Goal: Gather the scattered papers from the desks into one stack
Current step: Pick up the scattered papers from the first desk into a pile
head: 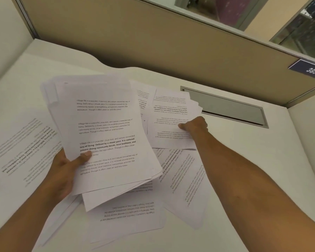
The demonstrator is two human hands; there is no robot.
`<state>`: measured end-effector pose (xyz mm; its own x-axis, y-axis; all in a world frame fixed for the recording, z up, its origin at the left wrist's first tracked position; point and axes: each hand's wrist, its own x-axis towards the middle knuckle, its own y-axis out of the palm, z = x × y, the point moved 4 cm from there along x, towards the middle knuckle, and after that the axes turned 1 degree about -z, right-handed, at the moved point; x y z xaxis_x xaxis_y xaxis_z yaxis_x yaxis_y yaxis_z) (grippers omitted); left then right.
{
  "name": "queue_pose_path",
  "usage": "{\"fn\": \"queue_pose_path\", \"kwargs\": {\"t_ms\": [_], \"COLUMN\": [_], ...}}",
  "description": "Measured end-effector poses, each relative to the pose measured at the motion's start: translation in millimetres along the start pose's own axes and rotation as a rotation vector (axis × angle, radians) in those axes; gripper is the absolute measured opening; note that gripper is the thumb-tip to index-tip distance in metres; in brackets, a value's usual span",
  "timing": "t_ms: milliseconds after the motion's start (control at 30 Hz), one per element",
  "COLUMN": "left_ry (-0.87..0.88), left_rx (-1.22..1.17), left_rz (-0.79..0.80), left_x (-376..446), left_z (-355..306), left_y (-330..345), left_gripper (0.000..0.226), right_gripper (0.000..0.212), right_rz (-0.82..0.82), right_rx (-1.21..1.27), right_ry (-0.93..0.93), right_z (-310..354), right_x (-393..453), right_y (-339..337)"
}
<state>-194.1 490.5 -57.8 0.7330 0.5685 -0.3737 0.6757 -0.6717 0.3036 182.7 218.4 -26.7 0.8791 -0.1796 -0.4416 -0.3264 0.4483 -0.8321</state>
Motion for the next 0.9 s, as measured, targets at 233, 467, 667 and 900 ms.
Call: {"fn": "queue_pose_path", "kwargs": {"t_ms": [233, 467, 667, 900], "left_ry": [-0.036, -0.032, -0.004, -0.015], "left_rx": [0.009, 0.03, 0.015, -0.022], "left_rz": [-0.047, -0.036, -0.03, -0.034], "left_x": [1.8, 3.3, 4.0, 2.5], "left_z": [10.1, 12.2, 5.2, 5.1], "left_y": [1.1, -3.7, -10.6, -5.6], "left_gripper": [0.043, 0.043, 0.037, 0.041], "right_gripper": [0.073, 0.058, 0.055, 0.064], "right_rz": [0.1, 0.055, -0.055, 0.314], "right_rx": [0.037, 0.204, 0.258, 0.57], "right_ry": [0.078, -0.01, -0.435, -0.626], "right_z": [2.9, 2.6, -0.3, -2.4], "right_x": [6.6, 5.2, -3.2, -48.4], "right_y": [-0.9, 2.6, -79.5, -174.7]}}
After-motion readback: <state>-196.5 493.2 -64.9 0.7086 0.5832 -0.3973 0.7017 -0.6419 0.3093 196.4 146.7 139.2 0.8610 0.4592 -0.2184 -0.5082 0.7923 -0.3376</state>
